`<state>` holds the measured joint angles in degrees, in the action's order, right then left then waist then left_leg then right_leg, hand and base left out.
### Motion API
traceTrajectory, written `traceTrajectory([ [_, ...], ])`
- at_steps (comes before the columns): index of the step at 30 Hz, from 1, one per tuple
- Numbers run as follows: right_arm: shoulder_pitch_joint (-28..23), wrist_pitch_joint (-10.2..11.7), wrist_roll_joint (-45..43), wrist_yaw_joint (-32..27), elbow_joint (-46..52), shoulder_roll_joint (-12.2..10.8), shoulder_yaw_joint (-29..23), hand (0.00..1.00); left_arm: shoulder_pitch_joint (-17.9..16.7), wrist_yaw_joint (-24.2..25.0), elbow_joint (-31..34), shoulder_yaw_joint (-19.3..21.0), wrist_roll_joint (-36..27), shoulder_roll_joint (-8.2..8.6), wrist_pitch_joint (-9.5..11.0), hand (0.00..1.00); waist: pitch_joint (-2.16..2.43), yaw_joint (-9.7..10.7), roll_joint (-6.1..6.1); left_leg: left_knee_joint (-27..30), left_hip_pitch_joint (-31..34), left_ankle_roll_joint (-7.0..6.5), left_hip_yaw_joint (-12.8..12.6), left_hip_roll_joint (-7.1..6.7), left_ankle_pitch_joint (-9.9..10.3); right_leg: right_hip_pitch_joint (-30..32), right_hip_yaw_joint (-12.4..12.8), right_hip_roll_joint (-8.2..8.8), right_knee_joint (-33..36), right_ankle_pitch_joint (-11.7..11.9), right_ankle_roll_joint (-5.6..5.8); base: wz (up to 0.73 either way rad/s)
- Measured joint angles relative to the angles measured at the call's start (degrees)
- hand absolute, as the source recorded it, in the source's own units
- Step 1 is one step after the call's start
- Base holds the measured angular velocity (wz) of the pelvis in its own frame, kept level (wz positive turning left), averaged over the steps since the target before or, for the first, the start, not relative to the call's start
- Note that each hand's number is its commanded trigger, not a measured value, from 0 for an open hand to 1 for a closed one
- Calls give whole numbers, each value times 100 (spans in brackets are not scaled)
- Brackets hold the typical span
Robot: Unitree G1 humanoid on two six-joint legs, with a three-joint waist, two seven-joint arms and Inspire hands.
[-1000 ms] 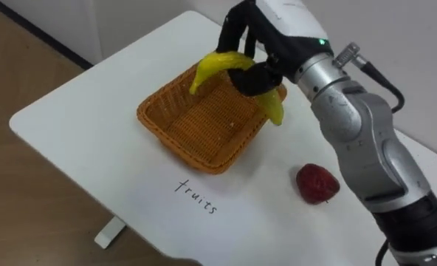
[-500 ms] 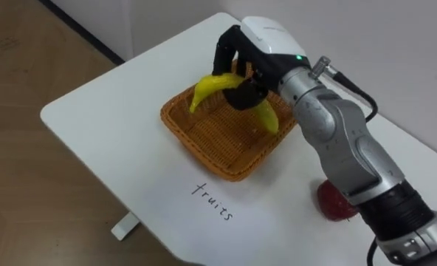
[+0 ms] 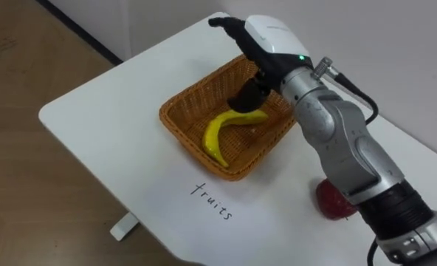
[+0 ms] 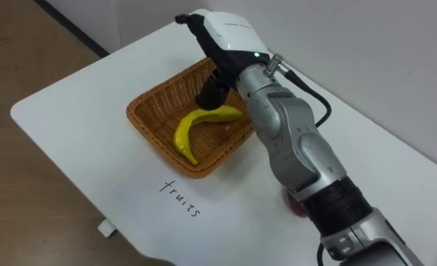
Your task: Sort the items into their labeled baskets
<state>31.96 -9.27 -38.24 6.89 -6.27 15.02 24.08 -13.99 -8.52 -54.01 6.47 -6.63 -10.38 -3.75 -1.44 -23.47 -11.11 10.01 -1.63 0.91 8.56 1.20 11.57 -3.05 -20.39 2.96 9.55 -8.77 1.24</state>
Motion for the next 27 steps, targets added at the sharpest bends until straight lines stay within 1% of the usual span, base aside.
traceTrajectory([
  [2, 0, 16, 11, -9, 0, 1, -2, 0, 12, 0, 0, 0, 2, 0, 1, 0, -13, 16, 23, 22, -5, 0, -33, 0, 0, -7, 43, 3, -1, 0, 0, -5],
  [3, 0, 67, 6, -19, 5, 8, -10, 0, 12, 0, 1, -1, 7, 1, 4, 0, -20, 71, 32, 34, 4, 0, -36, -1, 0, -8, 63, 5, 2, 0, 0, 0],
  [5, 0, 132, 6, -51, 12, 27, -42, 0, 16, 0, 2, 2, 6, 2, 4, 0, -22, 166, 39, 33, 37, 0, -51, 0, 0, 1, 81, 4, 4, 0, 0, 0],
  [8, 0, 148, 69, -55, 28, 76, -115, 0, 59, -5, 11, 2, 9, 2, 4, 0, -15, 265, 64, 16, 27, 1, -68, -1, 1, 10, 146, -1, 12, 1, -1, -4],
  [9, 0, 195, 217, -56, 28, 160, -141, 0, 107, -8, 10, 5, 9, 4, 4, 0, -4, 280, 83, 14, 2, 1, -111, 1, 1, 12, 160, -3, 16, 2, -3, -15],
  [10, 0, 211, 339, -56, 28, 247, -162, 0, 114, -9, 14, 8, 9, 12, 4, 0, 20, 278, 112, 10, -11, 1, -160, 4, 1, 14, 185, -4, 15, 4, -7, -17],
  [11, 0, 214, 405, -56, 28, 287, -177, 0, 103, -11, 21, 10, 9, 18, 3, 0, 33, 284, 130, 6, -22, 1, -184, 4, 1, 16, 213, -5, 15, 6, -10, -24],
  [12, 0, 214, 468, -56, 29, 354, -213, 0, 85, -22, 106, 13, 10, 31, -1, 0, 50, 282, 167, -9, -66, 1, -245, 5, 1, 15, 301, -12, 16, 8, -13, -24],
  [14, -3, 213, 569, -52, 56, 362, -359, 0, 40, -111, 244, 16, 4, 60, -1, 0, 72, 371, 215, -27, -93, -4, -299, 9, -1, 13, 331, -11, 15, 11, -17, -15],
  [15, -10, 212, 779, -54, 115, 356, -501, 0, 37, -149, 289, 9, -1, 84, 0, 0, 87, 447, 235, -32, -99, -11, -301, 6, -6, 7, 331, -7, 18, 13, -20, -4],
  [16, -69, 206, 993, -84, 209, 358, -651, 0, 46, -175, 307, 2, -17, 102, 0, 0, 92, 505, 264, -34, -121, -12, -332, 8, -7, 7, 363, -9, 17, 13, -21, -10],
  [17, -223, 207, 1143, -143, 400, 360, -797, 0, 22, -203, 334, -1, -31, 121, 5, 0, 80, 546, 311, -36, -162, -12, -374, 12, -7, 5, 431, -13, 17, 13, -21, -13],
  [19, -516, 225, 1387, -232, 732, 360, -923, 0, -26, -217, 336, -2, -64, 140, 11, 0, 92, 622, 332, -48, -207, -14, -406, 12, -8, -15, 457, -11, 27, 13, -20, -13],
  [20, -584, 237, 1442, -249, 799, 360, -946, 0, -38, -222, 334, -2, -70, 147, 11, 0, 91, 653, 342, -48, -212, -14, -435, 12, -8, -15, 464, -9, 27, 13, -20, -15],
  [21, -724, 238, 1594, -254, 899, 357, -1016, 0, -57, -225, 335, -1, -69, 164, 16, 0, 76, 755, 382, -44, -222, -14, -476, 12, -8, -14, 479, -5, 25, 13, -20, -9],
  [22, -915, 273, 1716, -283, 978, 342, -1146, 0, -70, -226, 348, -2, -67, 179, 23, 0, 76, 865, 392, -43, -225, -14, -489, 10, -8, -5, 487, 2, 26, 13, -20, -6],
  [23, -992, 297, 1789, -329, 978, 326, -1194, 0, -76, -229, 353, -6, -71, 184, 33, 0, 74, 902, 397, -44, -227, -14, -505, 10, -8, -3, 511, 2, 26, 13, -20, -15],
  [24, -1123, 295, 1908, -438, 977, 323, -1221, 0, -78, -255, 351, -56, -102, 187, 38, 0, 73, 924, 403, -46, -259, -14, -591, 15, -8, 12, 620, -5, 28, 14, -21, -36],
  [25, -1221, 295, 2017, -500, 978, 321, -1241, 0, -118, -266, 341, -107, -195, 200, 40, 0, 56, 933, 445, -51, -297, -14, -698, 20, -8, 14, 668, -7, 30, 24, -32, -39],
  [26, -1317, 295, 2109, -545, 983, 308, -1300, 0, -128, -266, 336, -108, -210, 226, 40, 0, 57, 1040, 492, -55, -305, -15, -701, 17, -7, 16, 693, -5, 35, 28, -34, -22],
  [27, -1376, 296, 2193, -557, 996, 280, -1366, 0, -126, -266, 326, -107, -210, 240, 40, 0, 58, 1085, 519, -66, -309, -15, -702, 17, -7, 20, 722, -6, 46, 28, -33, -10],
])
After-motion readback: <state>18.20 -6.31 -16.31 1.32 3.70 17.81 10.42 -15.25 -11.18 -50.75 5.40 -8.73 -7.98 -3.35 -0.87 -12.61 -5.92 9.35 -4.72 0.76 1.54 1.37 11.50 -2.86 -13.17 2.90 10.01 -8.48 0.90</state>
